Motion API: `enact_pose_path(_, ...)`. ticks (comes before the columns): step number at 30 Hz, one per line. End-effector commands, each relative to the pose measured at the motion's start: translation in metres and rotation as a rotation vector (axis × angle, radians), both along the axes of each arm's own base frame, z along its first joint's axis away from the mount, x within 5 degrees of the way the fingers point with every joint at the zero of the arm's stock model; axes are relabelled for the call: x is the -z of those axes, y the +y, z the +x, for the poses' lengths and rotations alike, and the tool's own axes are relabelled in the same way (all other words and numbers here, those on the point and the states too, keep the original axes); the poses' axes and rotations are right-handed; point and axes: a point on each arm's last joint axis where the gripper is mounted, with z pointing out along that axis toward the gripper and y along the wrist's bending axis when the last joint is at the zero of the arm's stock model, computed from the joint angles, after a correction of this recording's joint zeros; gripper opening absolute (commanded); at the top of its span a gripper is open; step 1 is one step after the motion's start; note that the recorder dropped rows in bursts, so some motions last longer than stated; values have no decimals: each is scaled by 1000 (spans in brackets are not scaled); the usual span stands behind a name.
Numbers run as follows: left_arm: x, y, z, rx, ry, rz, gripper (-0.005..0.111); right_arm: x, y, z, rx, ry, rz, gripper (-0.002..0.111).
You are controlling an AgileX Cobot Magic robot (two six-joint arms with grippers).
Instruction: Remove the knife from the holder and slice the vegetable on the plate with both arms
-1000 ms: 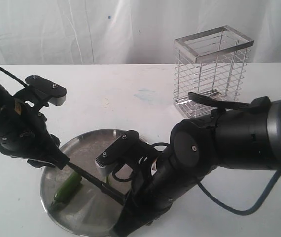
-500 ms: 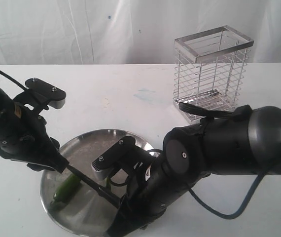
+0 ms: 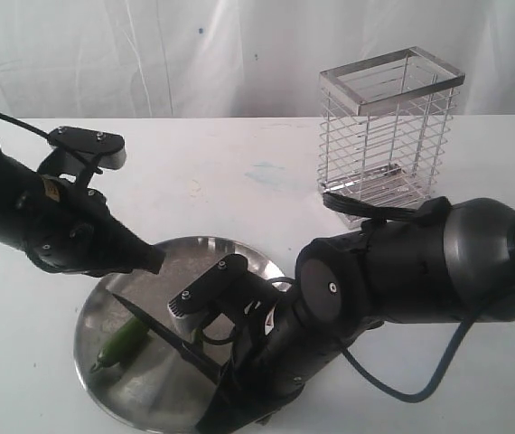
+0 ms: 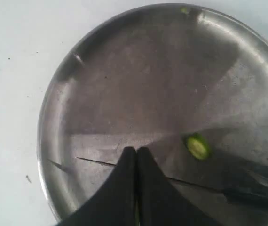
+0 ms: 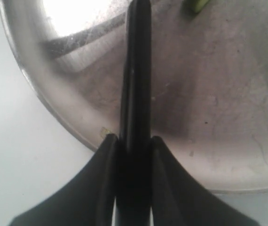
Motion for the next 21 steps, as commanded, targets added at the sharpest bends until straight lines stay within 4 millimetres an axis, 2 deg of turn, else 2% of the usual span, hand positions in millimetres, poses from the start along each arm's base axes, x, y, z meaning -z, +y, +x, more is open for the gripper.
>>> enact_pose_path(1, 17, -5, 5, -42, 58, -36, 0, -2, 2, 1, 0, -7, 9, 0)
enact_pose_path(5, 28, -7, 9, -43, 89, -21, 0, -2, 2, 1, 0, -7, 9, 0)
enact_pose_path(21, 32, -8, 11, -39, 80, -17, 0, -2, 2, 1, 0, -7, 9, 0)
